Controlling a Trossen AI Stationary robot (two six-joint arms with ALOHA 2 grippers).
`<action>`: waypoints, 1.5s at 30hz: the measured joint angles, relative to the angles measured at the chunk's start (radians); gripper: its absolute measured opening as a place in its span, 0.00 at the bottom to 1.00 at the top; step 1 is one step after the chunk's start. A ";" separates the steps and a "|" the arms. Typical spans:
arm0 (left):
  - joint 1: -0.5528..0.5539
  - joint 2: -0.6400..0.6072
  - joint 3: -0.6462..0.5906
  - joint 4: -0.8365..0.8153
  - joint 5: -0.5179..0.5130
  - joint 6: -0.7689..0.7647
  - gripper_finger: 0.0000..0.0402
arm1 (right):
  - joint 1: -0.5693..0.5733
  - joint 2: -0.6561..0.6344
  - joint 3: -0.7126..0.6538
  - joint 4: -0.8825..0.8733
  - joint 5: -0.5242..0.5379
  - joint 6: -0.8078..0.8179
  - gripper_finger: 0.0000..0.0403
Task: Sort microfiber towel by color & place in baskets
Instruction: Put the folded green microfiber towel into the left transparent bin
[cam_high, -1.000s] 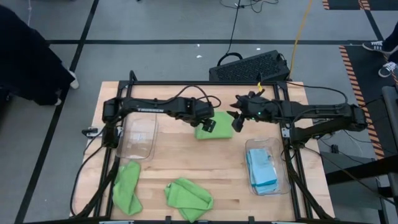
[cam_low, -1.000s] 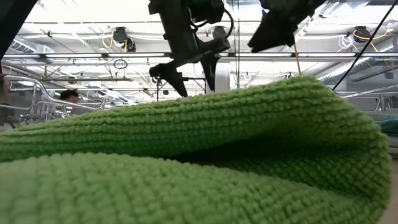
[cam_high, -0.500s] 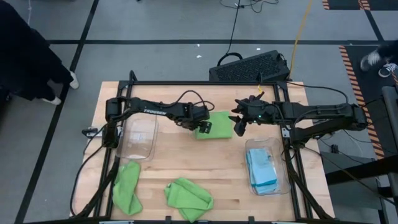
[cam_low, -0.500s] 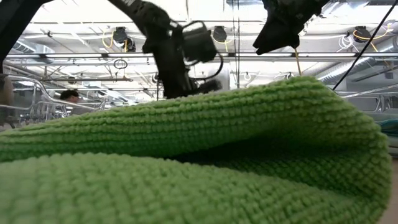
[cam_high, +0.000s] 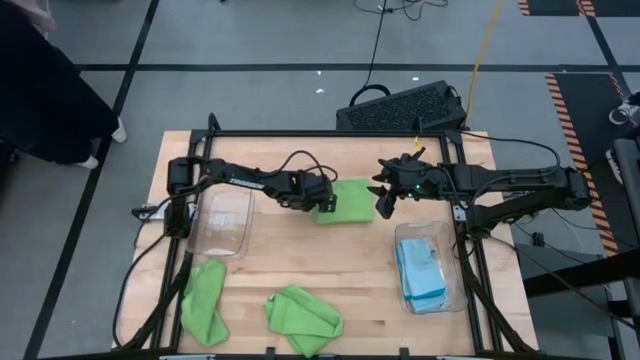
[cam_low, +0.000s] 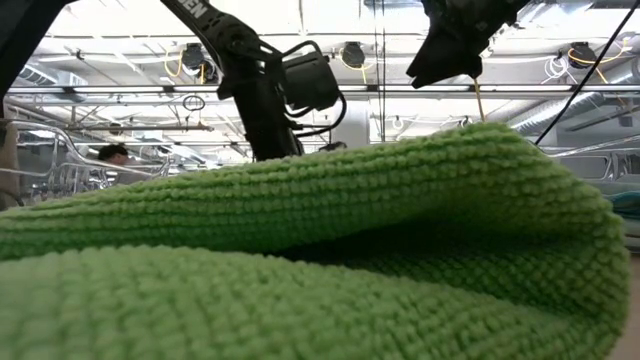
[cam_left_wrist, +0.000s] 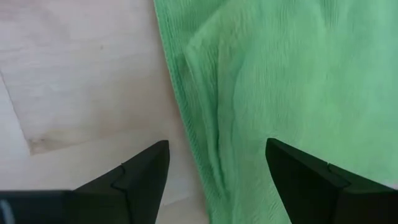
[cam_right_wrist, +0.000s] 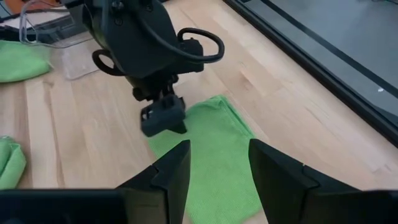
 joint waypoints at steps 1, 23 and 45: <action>0.000 0.001 0.000 0.007 -0.012 -0.025 0.67 | 0.000 0.000 0.000 0.000 -0.001 0.006 0.38; -0.039 0.100 0.005 0.086 -0.165 -0.182 0.32 | 0.002 0.000 0.000 0.023 -0.025 0.010 0.38; -0.022 0.048 -0.001 -0.063 -0.245 0.112 0.01 | 0.002 0.001 -0.027 0.084 -0.030 0.010 0.38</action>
